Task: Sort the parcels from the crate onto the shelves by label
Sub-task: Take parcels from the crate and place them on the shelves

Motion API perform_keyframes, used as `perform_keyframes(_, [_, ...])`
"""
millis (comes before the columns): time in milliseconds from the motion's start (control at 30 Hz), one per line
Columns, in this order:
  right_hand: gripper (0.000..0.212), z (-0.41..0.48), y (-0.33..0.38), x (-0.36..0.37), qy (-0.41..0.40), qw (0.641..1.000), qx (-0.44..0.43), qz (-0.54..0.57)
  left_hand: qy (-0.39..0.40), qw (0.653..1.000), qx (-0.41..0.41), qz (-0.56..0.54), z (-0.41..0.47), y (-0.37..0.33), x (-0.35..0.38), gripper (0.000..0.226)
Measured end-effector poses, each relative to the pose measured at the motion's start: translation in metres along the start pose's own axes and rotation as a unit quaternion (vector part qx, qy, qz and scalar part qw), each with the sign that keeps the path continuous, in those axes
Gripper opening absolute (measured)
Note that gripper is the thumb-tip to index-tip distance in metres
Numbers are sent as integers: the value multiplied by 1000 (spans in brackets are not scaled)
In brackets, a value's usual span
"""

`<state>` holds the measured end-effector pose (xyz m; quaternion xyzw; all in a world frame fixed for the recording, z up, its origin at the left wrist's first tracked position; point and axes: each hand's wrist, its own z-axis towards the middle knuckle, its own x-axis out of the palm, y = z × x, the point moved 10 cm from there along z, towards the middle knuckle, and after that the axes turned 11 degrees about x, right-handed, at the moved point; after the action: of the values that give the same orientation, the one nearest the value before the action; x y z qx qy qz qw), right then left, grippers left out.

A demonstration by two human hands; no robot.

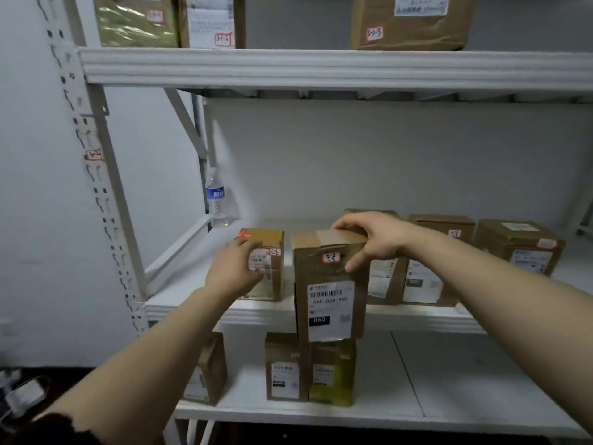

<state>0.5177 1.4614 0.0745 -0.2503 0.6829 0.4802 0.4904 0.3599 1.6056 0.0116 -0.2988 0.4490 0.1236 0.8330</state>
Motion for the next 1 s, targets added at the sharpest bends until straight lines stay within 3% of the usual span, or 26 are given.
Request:
perform_keyframes(100, [73, 31, 10, -1, -22, 999, 11, -35, 73, 982, 66, 160, 32, 11, 16, 78])
perform_keyframes(200, [74, 56, 14, -2, -65, 994, 30, -88, 122, 970, 68, 197, 52, 29, 33, 85])
perform_keyframes(333, [71, 82, 14, 6, -81, 987, 46, -132, 148, 970, 72, 176, 70, 45, 50, 92])
perform_keyframes(567, [71, 114, 12, 9, -75, 984, 59, -147, 115, 985, 82, 102, 88, 64, 53, 91])
perform_keyframes(1000, [66, 134, -7, -1, -84, 979, 76, -167, 121, 986, 81, 79, 92, 68, 51, 88])
